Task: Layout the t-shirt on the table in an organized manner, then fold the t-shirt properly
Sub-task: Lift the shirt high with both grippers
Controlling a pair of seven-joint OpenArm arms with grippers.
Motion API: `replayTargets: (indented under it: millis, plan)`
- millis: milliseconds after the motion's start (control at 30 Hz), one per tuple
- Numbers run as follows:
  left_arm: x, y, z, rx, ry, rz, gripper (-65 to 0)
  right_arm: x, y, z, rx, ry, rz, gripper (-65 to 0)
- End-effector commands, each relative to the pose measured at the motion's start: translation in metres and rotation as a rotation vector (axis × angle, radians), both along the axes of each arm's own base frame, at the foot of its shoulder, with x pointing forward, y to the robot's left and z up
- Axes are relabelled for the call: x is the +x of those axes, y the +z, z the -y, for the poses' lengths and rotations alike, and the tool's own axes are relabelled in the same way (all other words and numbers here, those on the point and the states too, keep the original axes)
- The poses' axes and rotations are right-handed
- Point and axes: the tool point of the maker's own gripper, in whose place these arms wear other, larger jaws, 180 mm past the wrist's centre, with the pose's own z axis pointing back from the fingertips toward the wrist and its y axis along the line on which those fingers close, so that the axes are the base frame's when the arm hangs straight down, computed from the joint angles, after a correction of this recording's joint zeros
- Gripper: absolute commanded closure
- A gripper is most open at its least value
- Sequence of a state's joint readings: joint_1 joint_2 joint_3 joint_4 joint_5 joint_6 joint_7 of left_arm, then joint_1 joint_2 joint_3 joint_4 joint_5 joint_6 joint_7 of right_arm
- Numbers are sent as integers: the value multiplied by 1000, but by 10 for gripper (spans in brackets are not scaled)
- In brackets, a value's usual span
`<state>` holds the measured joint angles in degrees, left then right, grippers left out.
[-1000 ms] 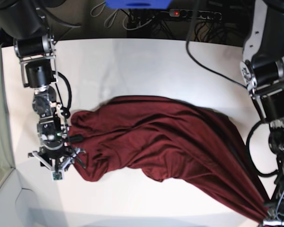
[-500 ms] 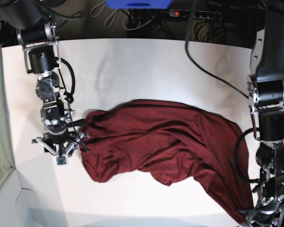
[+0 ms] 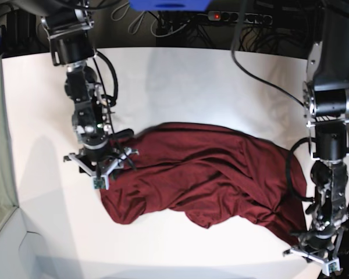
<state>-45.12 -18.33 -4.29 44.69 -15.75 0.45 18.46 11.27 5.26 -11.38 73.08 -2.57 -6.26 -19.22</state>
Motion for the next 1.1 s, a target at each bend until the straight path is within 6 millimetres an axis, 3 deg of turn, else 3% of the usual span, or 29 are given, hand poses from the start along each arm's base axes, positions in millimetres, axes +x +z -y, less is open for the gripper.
replayTargets:
  millis: [0, 133, 433, 733, 1000, 1067]
  plan:
    - [5, 28, -11, 19, 16, 69, -1, 9, 21, -3, 8, 3, 70, -264]
    - [2, 23, -17, 30, 23, 55, -1, -5, 7, -15, 35, 8, 38, -264]
    - [-3, 11, -18, 32, 23, 34, -1, -20, -7, -17, 41, 8, 4, -264]
    - [-7, 1, -18, 29, 25, 17, -1, -29, 1, -20, 51, 15, 29, -264]
    - [-9, 2, -26, 39, 34, 14, -1, -23, 7, -56, 37, 120, 41, -264]
    - [-12, -4, -27, 40, 35, 3, -1, -23, -1, -60, 32, 130, 21, -264]
